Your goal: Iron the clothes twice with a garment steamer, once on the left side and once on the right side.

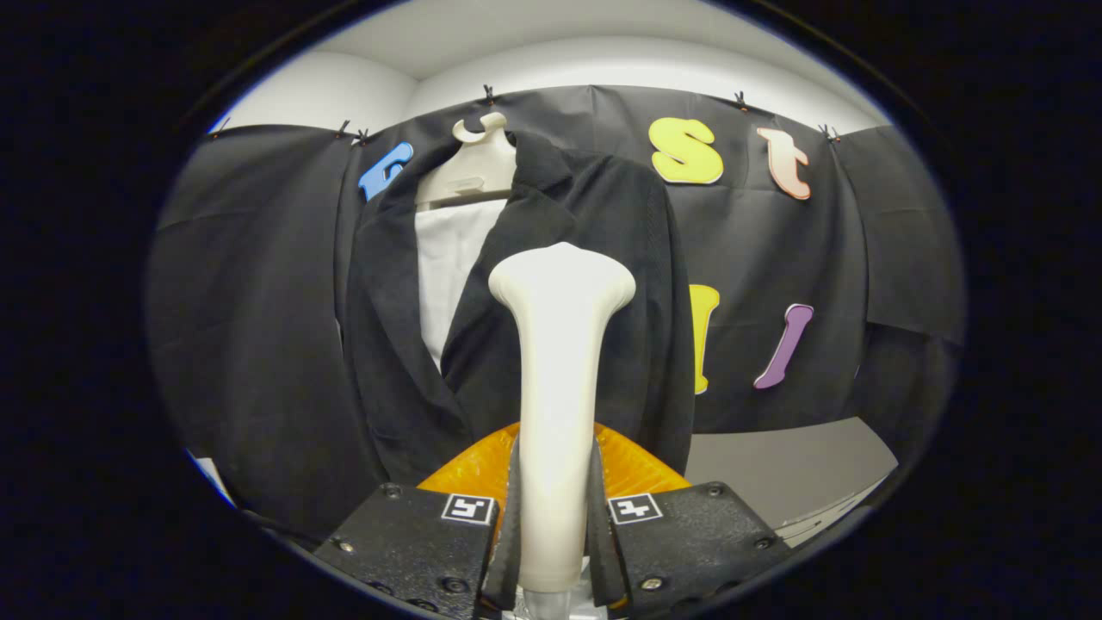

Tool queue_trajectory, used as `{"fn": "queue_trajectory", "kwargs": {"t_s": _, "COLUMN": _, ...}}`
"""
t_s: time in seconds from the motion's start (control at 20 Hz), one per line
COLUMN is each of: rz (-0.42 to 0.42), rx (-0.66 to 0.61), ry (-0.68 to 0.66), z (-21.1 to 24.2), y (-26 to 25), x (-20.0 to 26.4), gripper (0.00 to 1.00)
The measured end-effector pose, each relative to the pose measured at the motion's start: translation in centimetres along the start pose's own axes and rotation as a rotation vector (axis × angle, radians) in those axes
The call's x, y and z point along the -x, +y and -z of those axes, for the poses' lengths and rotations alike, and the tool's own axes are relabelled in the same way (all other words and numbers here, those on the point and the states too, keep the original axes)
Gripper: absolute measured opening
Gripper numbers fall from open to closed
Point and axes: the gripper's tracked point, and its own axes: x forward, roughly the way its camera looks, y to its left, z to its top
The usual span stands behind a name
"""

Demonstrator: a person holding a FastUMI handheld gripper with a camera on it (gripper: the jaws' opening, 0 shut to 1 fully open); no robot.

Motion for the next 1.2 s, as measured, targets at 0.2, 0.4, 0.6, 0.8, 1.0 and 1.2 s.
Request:
{"fn": "queue_trajectory", "kwargs": {"t_s": 0.2, "rz": 0.002, "rx": 0.006, "ry": 0.042, "z": 2.7, "y": -0.2, "x": 0.2, "gripper": 0.35}}
{"fn": "queue_trajectory", "kwargs": {"t_s": 0.4, "rz": -0.001, "rx": 0.011, "ry": 0.077, "z": 5.1, "y": 0.2, "x": 0.2, "gripper": 0.35}}
{"fn": "queue_trajectory", "kwargs": {"t_s": 0.6, "rz": -0.010, "rx": 0.023, "ry": 0.116, "z": 7.8, "y": 0.9, "x": 0.1, "gripper": 0.35}}
{"fn": "queue_trajectory", "kwargs": {"t_s": 0.8, "rz": -0.020, "rx": 0.024, "ry": 0.155, "z": 10.3, "y": 1.7, "x": 0.2, "gripper": 0.35}}
{"fn": "queue_trajectory", "kwargs": {"t_s": 1.0, "rz": -0.021, "rx": 0.032, "ry": 0.191, "z": 12.9, "y": 1.5, "x": 0.2, "gripper": 0.35}}
{"fn": "queue_trajectory", "kwargs": {"t_s": 1.2, "rz": -0.028, "rx": 0.032, "ry": 0.219, "z": 15.0, "y": 1.9, "x": 0.3, "gripper": 0.35}}
